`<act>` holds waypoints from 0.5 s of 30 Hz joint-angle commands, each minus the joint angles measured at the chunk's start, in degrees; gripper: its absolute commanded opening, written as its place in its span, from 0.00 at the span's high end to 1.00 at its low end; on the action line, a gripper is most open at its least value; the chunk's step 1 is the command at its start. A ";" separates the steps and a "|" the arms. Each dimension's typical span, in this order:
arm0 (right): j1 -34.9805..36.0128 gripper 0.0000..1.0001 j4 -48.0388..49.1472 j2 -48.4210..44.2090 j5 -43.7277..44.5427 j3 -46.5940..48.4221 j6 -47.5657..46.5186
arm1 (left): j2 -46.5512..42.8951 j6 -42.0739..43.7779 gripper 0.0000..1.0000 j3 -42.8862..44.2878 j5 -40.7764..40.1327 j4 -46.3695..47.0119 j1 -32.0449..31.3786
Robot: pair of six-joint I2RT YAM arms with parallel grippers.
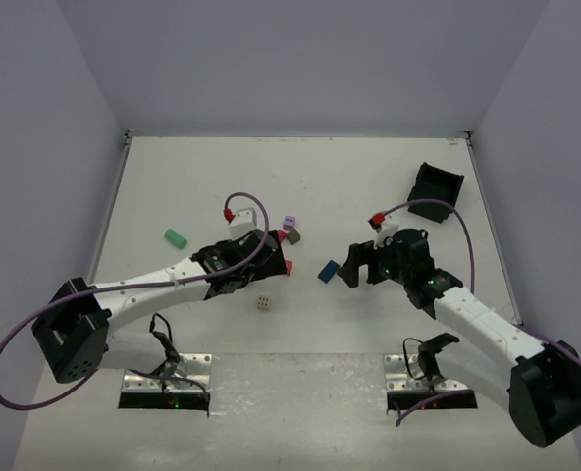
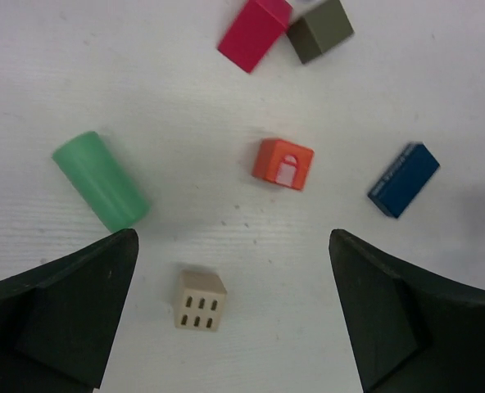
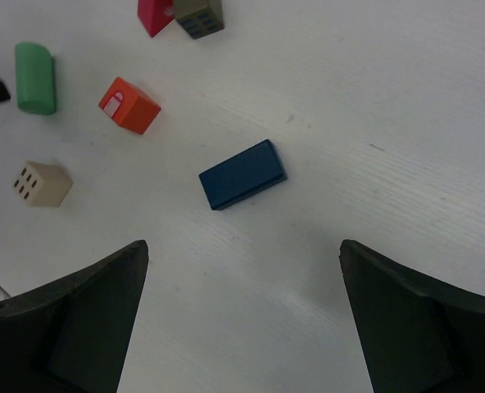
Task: Build the wood block tower
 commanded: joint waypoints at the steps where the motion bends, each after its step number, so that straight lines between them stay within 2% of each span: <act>1: 9.52 0.01 0.42 5.36 3.08 7.89 -6.14 | -3.83 -0.58 0.00 -1.13 1.63 2.67 7.78; 5: 13.44 0.01 0.64 10.74 -3.18 12.18 -15.51 | -8.55 -1.24 0.00 -4.33 -1.26 2.72 8.09; 8: 13.57 0.01 0.13 17.93 -9.94 16.32 -29.10 | -13.48 -3.19 0.00 -7.40 -3.00 1.99 8.18; 10: 13.48 0.01 -0.21 22.03 -12.49 18.79 -35.89 | -15.38 -4.43 0.00 -9.99 -0.79 3.26 8.18; 12: 13.56 0.01 -4.57 26.18 -14.67 22.68 -42.54 | -16.35 -4.73 0.00 -13.31 1.70 5.17 8.18; 15: 13.66 0.02 -11.10 33.60 -17.74 30.31 -46.40 | -15.65 -4.92 0.00 -14.74 1.74 4.34 8.18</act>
